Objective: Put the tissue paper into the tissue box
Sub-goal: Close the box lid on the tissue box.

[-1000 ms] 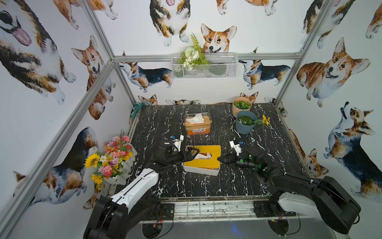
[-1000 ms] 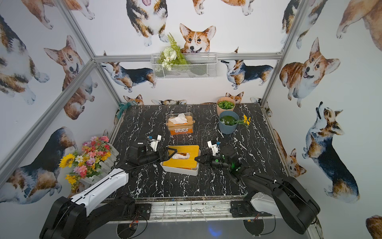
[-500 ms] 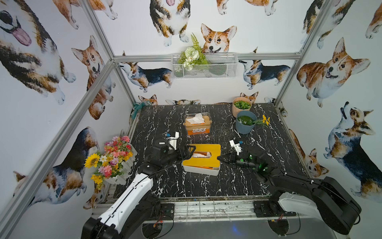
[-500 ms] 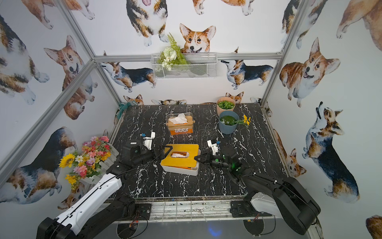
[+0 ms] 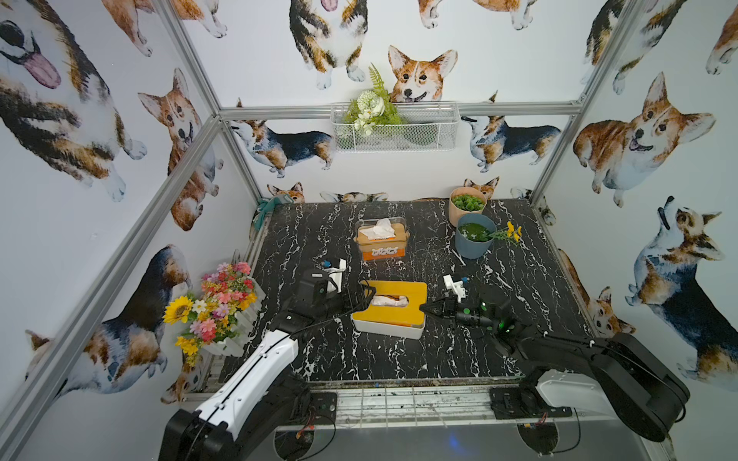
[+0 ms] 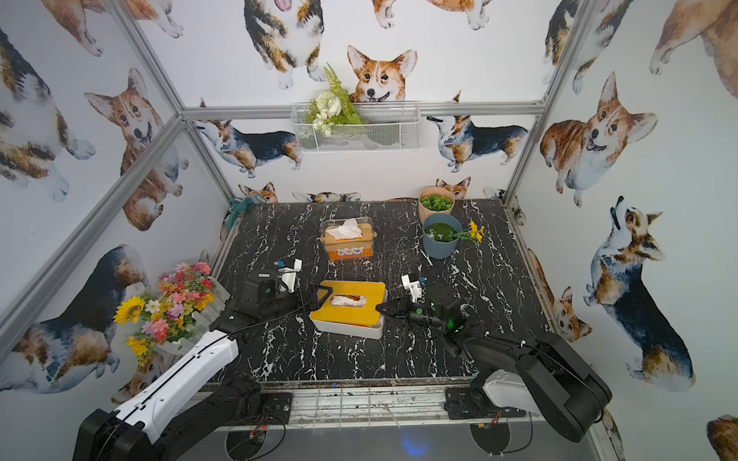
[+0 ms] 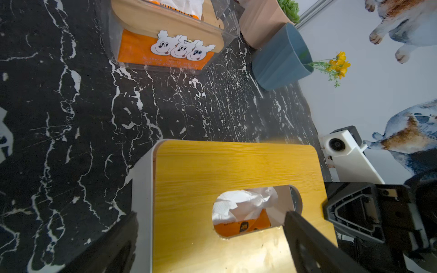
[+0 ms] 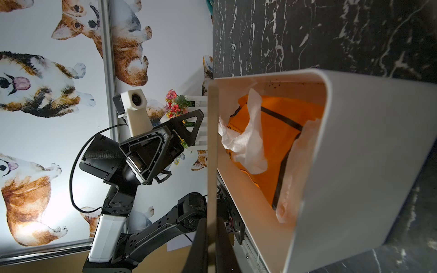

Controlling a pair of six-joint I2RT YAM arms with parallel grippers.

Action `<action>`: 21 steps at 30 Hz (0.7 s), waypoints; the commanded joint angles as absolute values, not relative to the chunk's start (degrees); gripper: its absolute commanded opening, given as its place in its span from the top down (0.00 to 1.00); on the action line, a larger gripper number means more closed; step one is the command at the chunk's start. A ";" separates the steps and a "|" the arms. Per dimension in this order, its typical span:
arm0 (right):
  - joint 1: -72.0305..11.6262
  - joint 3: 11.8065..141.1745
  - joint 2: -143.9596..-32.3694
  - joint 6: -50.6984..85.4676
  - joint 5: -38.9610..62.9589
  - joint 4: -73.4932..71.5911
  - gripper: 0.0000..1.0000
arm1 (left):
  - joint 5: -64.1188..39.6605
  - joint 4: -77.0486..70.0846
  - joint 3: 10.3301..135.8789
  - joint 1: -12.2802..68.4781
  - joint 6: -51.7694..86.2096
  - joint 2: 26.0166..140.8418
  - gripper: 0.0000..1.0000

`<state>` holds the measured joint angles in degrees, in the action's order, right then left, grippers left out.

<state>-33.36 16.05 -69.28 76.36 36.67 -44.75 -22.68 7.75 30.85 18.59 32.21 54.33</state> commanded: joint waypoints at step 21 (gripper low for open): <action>-33.41 14.50 -71.37 78.39 38.67 -53.88 1.00 | -22.40 10.30 31.65 18.47 27.91 58.94 0.05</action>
<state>-33.36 14.55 -71.26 78.83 37.45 -49.71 -21.30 11.03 31.48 18.57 28.64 58.89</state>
